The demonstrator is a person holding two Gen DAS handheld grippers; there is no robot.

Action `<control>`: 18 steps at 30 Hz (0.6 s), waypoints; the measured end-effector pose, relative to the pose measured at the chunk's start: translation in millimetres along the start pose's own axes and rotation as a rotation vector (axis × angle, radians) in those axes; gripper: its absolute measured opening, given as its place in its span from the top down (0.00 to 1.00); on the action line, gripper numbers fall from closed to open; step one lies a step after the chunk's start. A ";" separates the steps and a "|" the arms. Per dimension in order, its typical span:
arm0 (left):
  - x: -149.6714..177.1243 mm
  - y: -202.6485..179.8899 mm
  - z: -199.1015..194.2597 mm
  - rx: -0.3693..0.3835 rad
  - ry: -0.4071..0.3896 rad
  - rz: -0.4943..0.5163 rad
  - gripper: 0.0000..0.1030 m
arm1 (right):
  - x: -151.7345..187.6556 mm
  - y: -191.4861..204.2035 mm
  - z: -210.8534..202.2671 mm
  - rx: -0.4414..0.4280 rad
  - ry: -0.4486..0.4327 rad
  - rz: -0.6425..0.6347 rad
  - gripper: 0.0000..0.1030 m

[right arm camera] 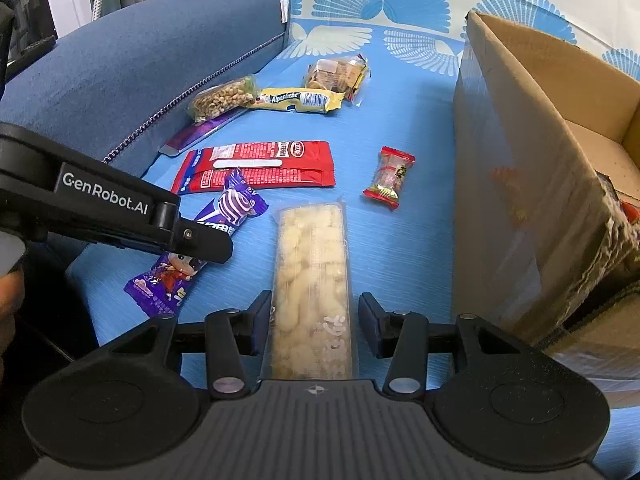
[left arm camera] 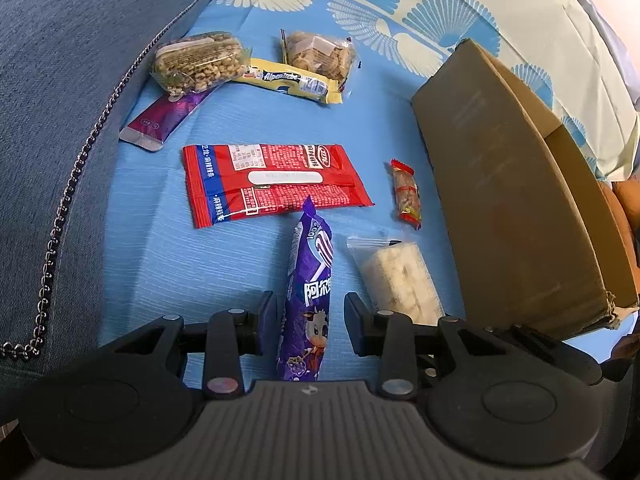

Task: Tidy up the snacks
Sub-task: 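Lift the cracker pack with the right tool while the left tool lifts the purple candy bar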

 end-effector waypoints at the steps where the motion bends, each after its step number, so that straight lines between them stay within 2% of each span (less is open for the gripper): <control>1: 0.2 0.0 -0.1 0.000 0.000 0.001 0.60 | 0.2 0.0 -0.1 0.001 0.000 -0.003 0.53; 6: 0.5 -0.5 -0.3 -0.003 0.001 0.011 0.60 | 0.8 0.1 -0.1 0.007 -0.001 -0.013 0.53; 11: 0.7 -3.9 1.0 -0.013 0.005 0.027 0.60 | 1.2 2.0 -0.4 0.016 -0.010 -0.035 0.63; 18: 0.4 -6.7 2.7 -0.027 0.007 0.051 0.62 | -4.3 1.2 -8.4 0.011 -0.050 -0.018 0.63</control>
Point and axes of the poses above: each gripper's, at about its wrist camera, not at the fingertips, and z roughly the way its jaws point, y to its left, x to its underside, the point moved 2 cm from there along z, roughly the way its jaws point, and after that the axes turned 10 degrees about z, right-handed, at the moved point
